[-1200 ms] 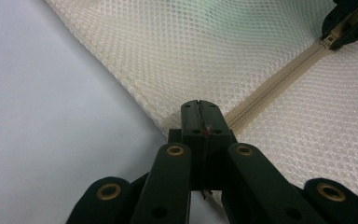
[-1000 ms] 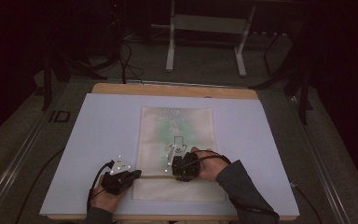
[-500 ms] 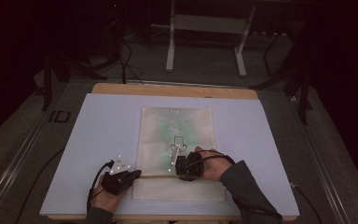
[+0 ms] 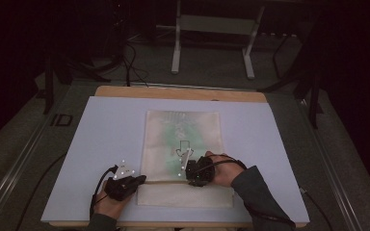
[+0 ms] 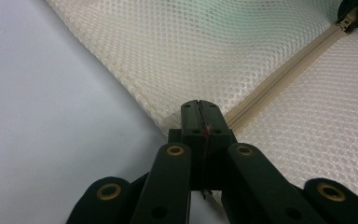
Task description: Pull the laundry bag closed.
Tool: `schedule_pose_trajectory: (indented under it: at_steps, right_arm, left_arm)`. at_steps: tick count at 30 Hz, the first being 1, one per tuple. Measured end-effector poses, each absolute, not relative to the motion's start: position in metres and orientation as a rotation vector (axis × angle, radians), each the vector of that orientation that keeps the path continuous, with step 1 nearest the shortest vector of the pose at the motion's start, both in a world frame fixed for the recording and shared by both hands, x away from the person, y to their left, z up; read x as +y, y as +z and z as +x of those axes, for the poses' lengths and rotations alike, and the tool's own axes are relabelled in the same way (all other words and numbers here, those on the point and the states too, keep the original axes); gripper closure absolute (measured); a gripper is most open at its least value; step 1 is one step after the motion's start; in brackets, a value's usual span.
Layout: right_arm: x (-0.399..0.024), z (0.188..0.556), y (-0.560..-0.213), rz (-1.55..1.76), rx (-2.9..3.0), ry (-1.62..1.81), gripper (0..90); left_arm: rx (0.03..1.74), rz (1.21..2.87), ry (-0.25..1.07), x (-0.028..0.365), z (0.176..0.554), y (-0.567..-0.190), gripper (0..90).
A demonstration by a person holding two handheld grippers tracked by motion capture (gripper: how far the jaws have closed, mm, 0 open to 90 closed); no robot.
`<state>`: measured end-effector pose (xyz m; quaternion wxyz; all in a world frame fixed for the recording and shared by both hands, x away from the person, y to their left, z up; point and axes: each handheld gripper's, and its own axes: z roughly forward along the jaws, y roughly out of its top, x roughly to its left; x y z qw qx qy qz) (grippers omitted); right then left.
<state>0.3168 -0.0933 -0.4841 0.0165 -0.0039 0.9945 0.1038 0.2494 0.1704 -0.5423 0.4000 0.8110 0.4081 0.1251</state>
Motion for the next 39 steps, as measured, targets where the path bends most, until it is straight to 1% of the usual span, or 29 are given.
schedule_pose_trajectory:
  at_steps: [39]
  right_arm:
    - [-0.135, 0.321, -0.482, 0.086, 3.094, 0.331, 82.2]
  left_arm:
    - [1.034, 2.054, 0.327, 0.170, 0.249, -0.542, 89.6]
